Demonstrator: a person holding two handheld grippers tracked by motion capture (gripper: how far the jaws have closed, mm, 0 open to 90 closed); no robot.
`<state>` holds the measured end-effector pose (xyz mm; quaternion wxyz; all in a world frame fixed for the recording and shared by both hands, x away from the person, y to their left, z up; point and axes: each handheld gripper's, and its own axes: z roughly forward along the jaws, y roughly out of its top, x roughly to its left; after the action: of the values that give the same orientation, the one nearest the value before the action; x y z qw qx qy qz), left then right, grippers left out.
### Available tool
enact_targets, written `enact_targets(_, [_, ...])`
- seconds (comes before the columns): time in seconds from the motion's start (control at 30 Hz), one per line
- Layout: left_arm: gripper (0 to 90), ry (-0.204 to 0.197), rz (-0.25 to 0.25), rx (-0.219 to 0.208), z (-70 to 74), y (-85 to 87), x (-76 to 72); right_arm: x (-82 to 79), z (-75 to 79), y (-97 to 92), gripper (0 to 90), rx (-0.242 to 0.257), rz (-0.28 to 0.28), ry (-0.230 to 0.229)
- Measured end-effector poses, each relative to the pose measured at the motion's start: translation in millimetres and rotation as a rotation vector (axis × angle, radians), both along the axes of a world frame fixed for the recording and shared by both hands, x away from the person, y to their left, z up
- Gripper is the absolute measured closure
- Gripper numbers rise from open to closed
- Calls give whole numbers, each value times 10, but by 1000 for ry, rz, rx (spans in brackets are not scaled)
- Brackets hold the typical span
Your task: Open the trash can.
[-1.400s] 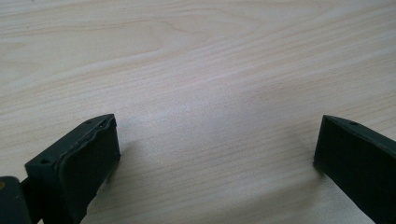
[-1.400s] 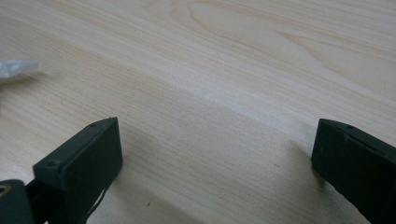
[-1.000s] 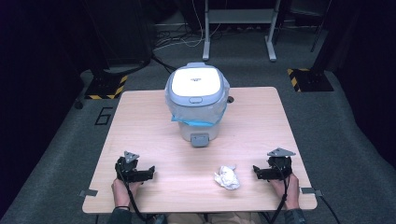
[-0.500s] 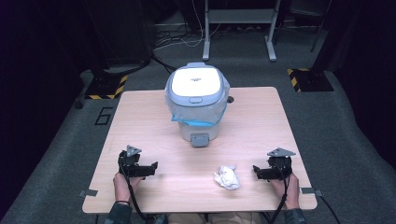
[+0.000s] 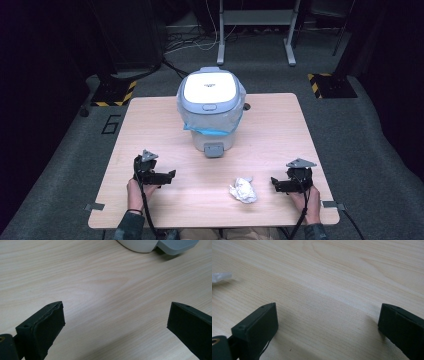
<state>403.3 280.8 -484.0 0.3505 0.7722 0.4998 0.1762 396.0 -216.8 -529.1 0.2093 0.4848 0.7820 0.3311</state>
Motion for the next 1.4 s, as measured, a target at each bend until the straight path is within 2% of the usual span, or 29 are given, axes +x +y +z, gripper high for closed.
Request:
enact_targets(0.1, [8, 2, -20, 19, 40, -30, 27, 0, 0, 0, 18, 0, 0, 0])
enact_targets(0.13, [8, -1, -16, 8, 46, -49, 36, 0, 0, 0, 19, 0, 0, 0])
enact_targets(0.47, [4, -4, -52, 11, 120, -156, 126, 0, 0, 0, 19, 0, 1, 0])
enact_targets(0.5, [4, 5, -55, 9, 131, -167, 133, 0, 0, 0, 19, 0, 1, 0])
enact_targets(1.07, [0, 5, -141, 9, 249, -376, 331, 0, 0, -1, 19, 0, 0, 0])
enact_targets(1.1, [0, -4, -132, -1, 248, -404, 337, 0, 0, 0, 19, 0, 0, 0])
enact_targets(1.17, [0, 3, -149, -3, 258, -431, 362, 0, 0, -1, 19, 0, 0, 0])
enact_targets(1.4, [0, 3, -158, -25, 303, -540, 440, 0, 1, -1, 20, 0, 0, 0])
